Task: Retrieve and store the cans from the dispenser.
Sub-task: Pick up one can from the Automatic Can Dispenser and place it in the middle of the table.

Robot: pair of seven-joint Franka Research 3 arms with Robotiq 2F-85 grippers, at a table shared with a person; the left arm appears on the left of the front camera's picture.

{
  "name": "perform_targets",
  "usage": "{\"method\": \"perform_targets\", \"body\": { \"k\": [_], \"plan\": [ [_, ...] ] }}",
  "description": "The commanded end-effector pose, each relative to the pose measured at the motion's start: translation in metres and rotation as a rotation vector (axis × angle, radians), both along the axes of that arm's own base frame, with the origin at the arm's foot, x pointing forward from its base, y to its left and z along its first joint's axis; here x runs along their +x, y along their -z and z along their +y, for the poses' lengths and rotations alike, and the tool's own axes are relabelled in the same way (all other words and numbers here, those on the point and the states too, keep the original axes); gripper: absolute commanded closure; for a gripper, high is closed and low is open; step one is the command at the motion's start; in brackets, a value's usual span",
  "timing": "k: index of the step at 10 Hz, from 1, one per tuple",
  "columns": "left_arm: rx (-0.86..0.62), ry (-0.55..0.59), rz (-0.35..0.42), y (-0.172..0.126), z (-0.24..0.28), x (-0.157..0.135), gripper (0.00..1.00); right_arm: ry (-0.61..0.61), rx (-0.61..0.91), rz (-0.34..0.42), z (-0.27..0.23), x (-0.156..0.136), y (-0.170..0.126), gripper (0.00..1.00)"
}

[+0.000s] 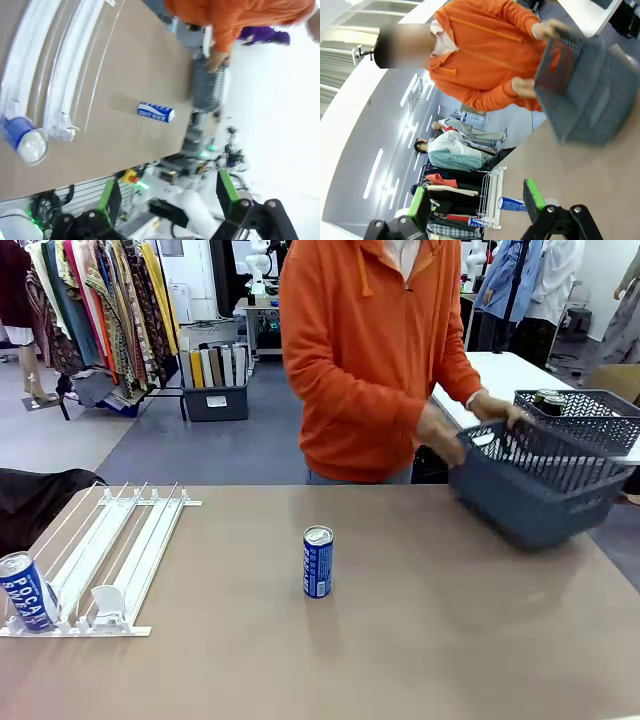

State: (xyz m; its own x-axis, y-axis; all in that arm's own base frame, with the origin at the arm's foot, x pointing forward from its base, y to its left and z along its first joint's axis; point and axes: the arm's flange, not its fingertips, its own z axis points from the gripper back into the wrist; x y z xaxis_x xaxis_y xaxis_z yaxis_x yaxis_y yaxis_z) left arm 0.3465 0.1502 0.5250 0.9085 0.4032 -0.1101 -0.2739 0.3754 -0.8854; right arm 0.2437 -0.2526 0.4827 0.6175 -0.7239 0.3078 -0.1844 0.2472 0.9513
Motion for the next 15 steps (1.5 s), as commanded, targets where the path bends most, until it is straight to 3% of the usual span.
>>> {"method": "perform_targets", "body": {
  "k": [1,2,3,14,15],
  "plan": [
    [-0.105,-0.030,-0.062,0.035,-0.003,-0.016,0.00,0.010,0.011,-0.034,0.001,0.003,-0.002,0.00],
    [-0.078,0.001,-0.032,0.042,-0.003,-0.016,0.00,0.010,0.011,-0.034,0.001,0.003,-0.002,0.00],
    [-0.067,-0.042,-0.011,0.028,0.011,-0.017,0.00,0.010,0.011,-0.034,0.001,0.003,-0.002,0.00],
    [-0.055,-0.040,-0.023,0.030,0.011,-0.017,0.00,0.010,0.011,-0.034,0.001,0.003,-0.002,0.00],
    [0.152,-0.040,0.088,0.021,0.003,-0.011,0.00,0.010,0.011,-0.034,0.001,0.003,-0.002,0.00]
  ]
}}
